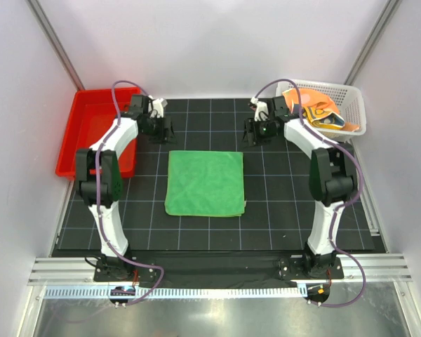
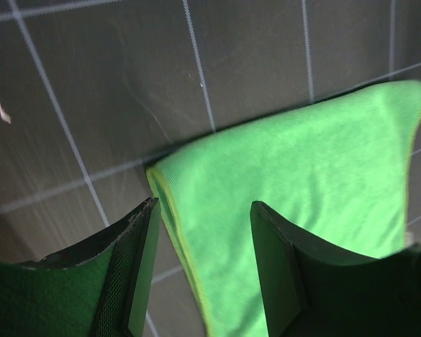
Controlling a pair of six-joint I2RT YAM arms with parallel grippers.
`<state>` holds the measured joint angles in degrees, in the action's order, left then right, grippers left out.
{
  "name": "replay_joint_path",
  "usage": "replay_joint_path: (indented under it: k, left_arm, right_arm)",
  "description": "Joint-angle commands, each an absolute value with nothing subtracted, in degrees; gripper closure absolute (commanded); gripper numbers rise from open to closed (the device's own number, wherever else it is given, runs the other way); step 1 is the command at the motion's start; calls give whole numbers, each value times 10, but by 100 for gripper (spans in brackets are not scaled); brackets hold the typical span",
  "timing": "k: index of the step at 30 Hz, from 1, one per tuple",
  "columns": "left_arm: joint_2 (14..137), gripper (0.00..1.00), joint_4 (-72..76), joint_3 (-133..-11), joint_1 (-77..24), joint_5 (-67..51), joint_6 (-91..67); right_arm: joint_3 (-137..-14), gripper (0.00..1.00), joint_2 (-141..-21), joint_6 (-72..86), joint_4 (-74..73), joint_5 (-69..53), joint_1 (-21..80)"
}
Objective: Fold and stack the towels
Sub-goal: Fold the towel
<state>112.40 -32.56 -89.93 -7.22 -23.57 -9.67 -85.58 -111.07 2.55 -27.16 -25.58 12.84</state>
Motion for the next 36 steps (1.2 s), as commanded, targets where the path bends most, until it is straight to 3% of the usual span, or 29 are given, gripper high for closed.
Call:
replay_joint_path:
  k: [1,9,23,29,36]
  left_arm:
    - [1174,42,-379,-966,-71,-278,-17]
    - [1258,44,-425,-1059,-71,-293,41]
    - [1305,47,-471,-1096,-71,-300,91]
    - [1320,53,-476,-1108,-70,-299,94]
    - [1324,60,-480,-1110,-71,-281,105]
  right_arm:
    - [-936,44,-1154,-49,-338,-288,137]
    - [-1048,44,-1272,-116,-409,-335,128]
    - [-1074,55,-1327,-146,-424,-383,125]
    - [-1078,66,-1333,-151,-423,-379,124]
    - [-1077,74,-1337,-156,-424,-372,123]
